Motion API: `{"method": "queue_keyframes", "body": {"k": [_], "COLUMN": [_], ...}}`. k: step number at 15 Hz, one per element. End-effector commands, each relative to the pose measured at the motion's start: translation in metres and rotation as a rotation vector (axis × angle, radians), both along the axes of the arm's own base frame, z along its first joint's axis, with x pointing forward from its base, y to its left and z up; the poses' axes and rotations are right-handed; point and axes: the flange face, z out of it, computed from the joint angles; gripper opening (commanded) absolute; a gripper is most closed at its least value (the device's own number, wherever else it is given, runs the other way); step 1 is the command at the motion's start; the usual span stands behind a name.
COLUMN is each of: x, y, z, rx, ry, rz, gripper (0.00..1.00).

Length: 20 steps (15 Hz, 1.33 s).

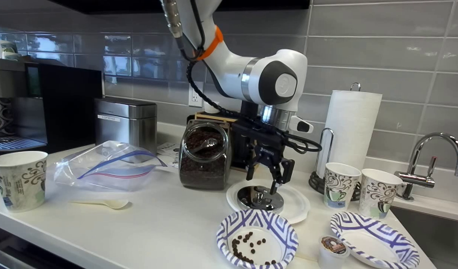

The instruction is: Put the scoop inside the jar and then close it

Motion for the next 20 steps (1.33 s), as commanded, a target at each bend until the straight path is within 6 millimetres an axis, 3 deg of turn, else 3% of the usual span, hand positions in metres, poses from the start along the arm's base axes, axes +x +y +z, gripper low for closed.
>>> {"method": "queue_keyframes", "body": {"k": [1, 2, 3, 6, 7, 8, 10, 16, 17, 18, 19, 20], "x": [-0.0026, -0.0027, -0.003, -0.0041, -0.0047, -0.0052, -0.0057, -0.0064, -0.0065, -0.0066, -0.0065, -0.0065], "y": [0.005, 0.0059, 0.0064, 0.0081, 0.0086, 0.0091, 0.0097, 0.0075, 0.0072, 0.0072, 0.0074, 0.0079], "z": [-0.0016, -0.0021, -0.0024, -0.0038, -0.0044, -0.005, -0.006, -0.0068, -0.0066, -0.0066, -0.0065, -0.0064], "rx": [-0.018, -0.022, -0.026, -0.035, -0.038, -0.04, -0.045, -0.072, -0.075, -0.077, -0.078, -0.079], "ry": [0.025, 0.026, 0.03, 0.041, 0.046, 0.052, 0.057, 0.055, 0.055, 0.055, 0.054, 0.053], "rz": [0.0, 0.0, 0.003, 0.016, 0.019, 0.023, 0.026, 0.038, 0.041, 0.042, 0.044, 0.044], "gripper": [0.54, 0.74, 0.88, 0.99, 0.99, 0.69, 0.73, 0.26, 0.21, 0.28, 0.71, 0.73]}}
